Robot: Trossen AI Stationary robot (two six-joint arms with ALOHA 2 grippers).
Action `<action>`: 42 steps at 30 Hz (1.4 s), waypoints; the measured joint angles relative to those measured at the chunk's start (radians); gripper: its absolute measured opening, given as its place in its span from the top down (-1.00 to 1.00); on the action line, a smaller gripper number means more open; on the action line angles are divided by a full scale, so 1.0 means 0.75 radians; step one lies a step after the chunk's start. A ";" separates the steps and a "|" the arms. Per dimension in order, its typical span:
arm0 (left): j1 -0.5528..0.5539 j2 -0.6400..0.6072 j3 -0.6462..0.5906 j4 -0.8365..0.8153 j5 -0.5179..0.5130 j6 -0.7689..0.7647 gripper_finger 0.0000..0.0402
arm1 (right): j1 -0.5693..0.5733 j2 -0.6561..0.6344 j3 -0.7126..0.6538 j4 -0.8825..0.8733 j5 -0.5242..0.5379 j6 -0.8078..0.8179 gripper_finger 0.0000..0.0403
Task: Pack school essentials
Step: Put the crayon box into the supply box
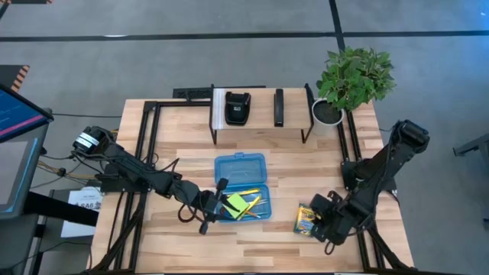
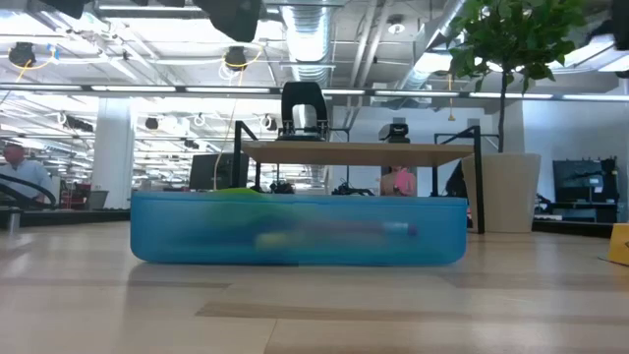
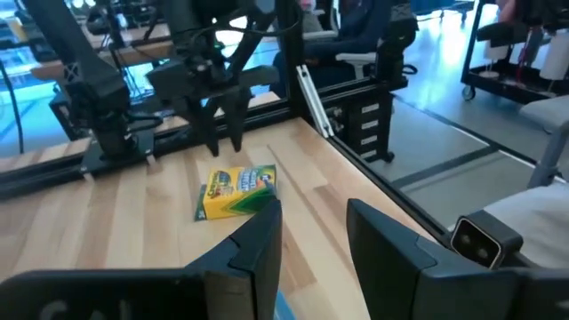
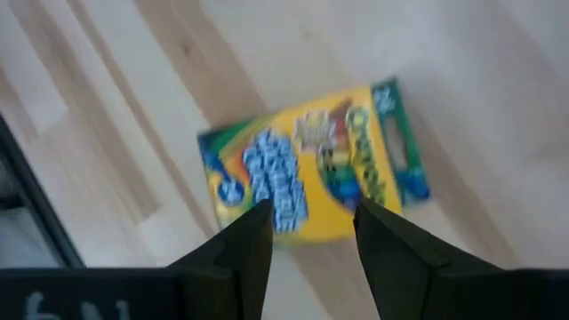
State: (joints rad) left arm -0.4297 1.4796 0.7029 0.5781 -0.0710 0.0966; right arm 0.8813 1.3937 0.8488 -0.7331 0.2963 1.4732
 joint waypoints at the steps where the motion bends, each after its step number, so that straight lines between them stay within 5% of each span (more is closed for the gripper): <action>1: 0.000 0.001 0.000 -0.001 -0.002 -0.008 0.43 | 0.013 0.000 0.000 -0.011 -0.006 0.014 0.12; 9: -0.001 0.001 0.000 -0.004 -0.005 -0.041 0.43 | 0.010 0.044 -0.005 -0.213 -0.149 0.091 0.23; 18: -0.006 0.001 0.000 -0.024 -0.005 -0.109 0.43 | -0.126 0.229 -0.024 -0.181 -0.274 -0.153 0.47; 32: -0.011 0.001 0.001 -0.069 -0.004 -0.144 0.43 | -0.284 0.332 0.023 0.179 -0.333 -0.446 0.62; 42: -0.042 0.001 0.001 -0.156 0.030 -0.258 0.43 | -0.307 0.332 0.024 0.691 -0.372 -0.572 0.62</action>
State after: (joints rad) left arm -0.4614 1.4803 0.7033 0.4611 -0.0482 -0.0967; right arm 0.6513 1.6428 0.8669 -0.2145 0.0169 1.0443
